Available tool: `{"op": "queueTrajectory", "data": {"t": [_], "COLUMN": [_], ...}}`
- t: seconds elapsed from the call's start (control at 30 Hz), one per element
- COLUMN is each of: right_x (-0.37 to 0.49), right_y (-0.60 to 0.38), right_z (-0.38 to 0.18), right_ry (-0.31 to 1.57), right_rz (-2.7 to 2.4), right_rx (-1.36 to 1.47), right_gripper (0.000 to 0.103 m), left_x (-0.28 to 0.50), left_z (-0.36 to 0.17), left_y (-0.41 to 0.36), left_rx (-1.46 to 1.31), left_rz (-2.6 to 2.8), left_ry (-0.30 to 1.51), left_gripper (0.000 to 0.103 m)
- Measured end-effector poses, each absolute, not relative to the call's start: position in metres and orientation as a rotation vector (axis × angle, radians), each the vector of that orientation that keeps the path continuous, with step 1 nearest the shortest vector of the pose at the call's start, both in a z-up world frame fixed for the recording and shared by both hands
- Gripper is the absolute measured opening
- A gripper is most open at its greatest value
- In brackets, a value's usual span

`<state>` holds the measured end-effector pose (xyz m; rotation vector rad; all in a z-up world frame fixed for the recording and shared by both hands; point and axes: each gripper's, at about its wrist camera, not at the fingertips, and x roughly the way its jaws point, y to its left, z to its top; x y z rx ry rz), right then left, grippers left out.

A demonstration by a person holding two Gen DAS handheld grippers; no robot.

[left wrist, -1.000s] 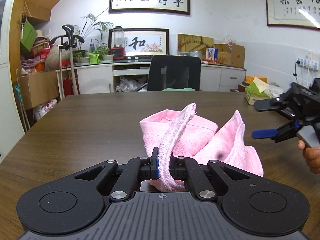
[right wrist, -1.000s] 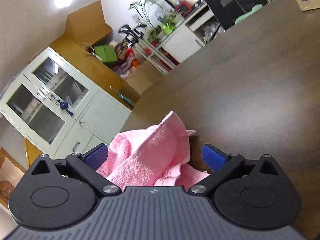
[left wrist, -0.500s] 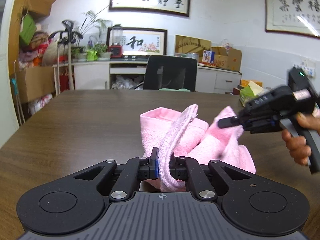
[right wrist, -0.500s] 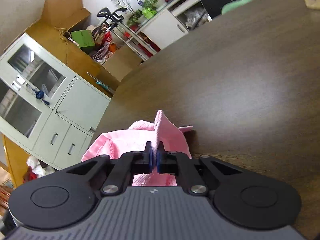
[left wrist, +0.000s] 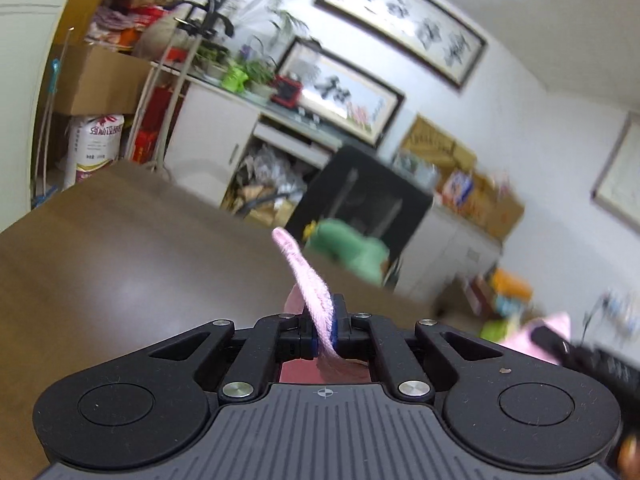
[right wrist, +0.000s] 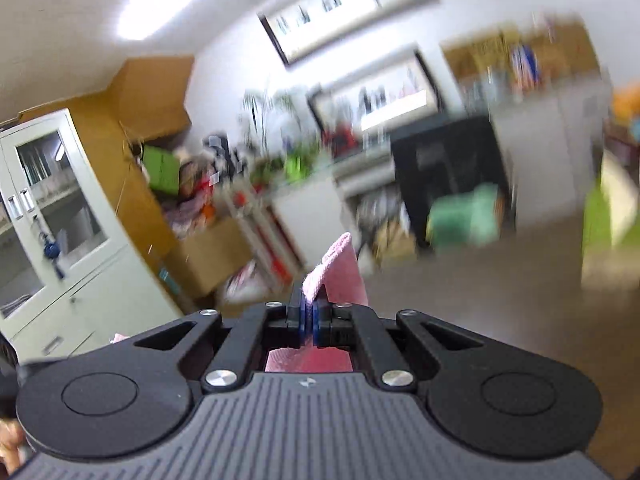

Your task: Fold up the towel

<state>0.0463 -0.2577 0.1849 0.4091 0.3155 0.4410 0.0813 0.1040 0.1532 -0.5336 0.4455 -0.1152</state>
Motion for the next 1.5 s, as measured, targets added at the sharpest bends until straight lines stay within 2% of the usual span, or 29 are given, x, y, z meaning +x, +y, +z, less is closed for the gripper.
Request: {"op": "queueTrajectory", "data": {"t": [0.1, 0.2, 0.3, 0.37, 0.53, 0.6, 0.7, 0.73, 0.77, 0.83, 0.87, 1.03, 1.1, 1.3, 1.5], "right_x": [0.043, 0.019, -0.02, -0.052, -0.095, -0.106, -0.13, -0.141, -0.146, -0.16, -0.167, -0.193, -0.189, -0.151, -0.101], "right_y": [-0.266, -0.279, -0.29, -0.296, -0.304, -0.308, -0.315, -0.317, -0.317, -0.324, -0.328, -0.338, -0.335, -0.306, -0.284], "right_z": [0.212, 0.212, 0.184, 0.142, 0.052, 0.032, 0.021, 0.022, 0.023, 0.025, 0.027, 0.033, 0.037, 0.04, 0.019], "right_ry": [0.239, 0.206, 0.222, 0.264, 0.425, 0.496, 0.536, 0.528, 0.524, 0.521, 0.519, 0.486, 0.489, 0.568, 0.729], "right_rz": [0.451, 0.474, 0.462, 0.421, 0.322, 0.303, 0.315, 0.317, 0.315, 0.296, 0.287, 0.286, 0.311, 0.387, 0.382], "right_rx": [0.396, 0.416, 0.429, 0.415, 0.41, 0.442, 0.482, 0.474, 0.469, 0.47, 0.47, 0.44, 0.396, 0.273, 0.214], "right_gripper": [0.004, 0.004, 0.004, 0.004, 0.006, 0.01, 0.014, 0.015, 0.019, 0.034, 0.047, 0.051, 0.061, 0.078, 0.078], "left_x": [0.076, 0.054, 0.019, -0.006, -0.045, -0.056, -0.08, -0.088, -0.095, -0.109, -0.115, -0.119, -0.11, -0.098, -0.09], "left_z": [0.174, 0.178, 0.155, 0.128, 0.041, 0.017, 0.011, 0.014, 0.016, 0.021, 0.023, 0.036, 0.038, 0.025, 0.011], "left_y": [0.101, 0.09, 0.077, 0.065, 0.053, 0.055, 0.058, 0.06, 0.061, 0.066, 0.069, 0.083, 0.082, 0.052, 0.013], "left_rx": [-0.551, -0.517, -0.463, -0.422, -0.398, -0.426, -0.39, -0.371, -0.352, -0.322, -0.308, -0.25, -0.253, -0.158, 0.006], "left_rz": [-0.133, -0.154, -0.176, -0.188, -0.176, -0.186, -0.179, -0.176, -0.172, -0.161, -0.156, -0.07, -0.068, -0.165, -0.243], "left_ry": [0.366, 0.312, 0.306, 0.348, 0.58, 0.67, 0.647, 0.625, 0.603, 0.569, 0.552, 0.507, 0.528, 0.633, 0.69], "left_gripper": [0.005, 0.005, 0.006, 0.006, 0.007, 0.007, 0.009, 0.013, 0.02, 0.028, 0.031, 0.041, 0.042, 0.049, 0.057]}}
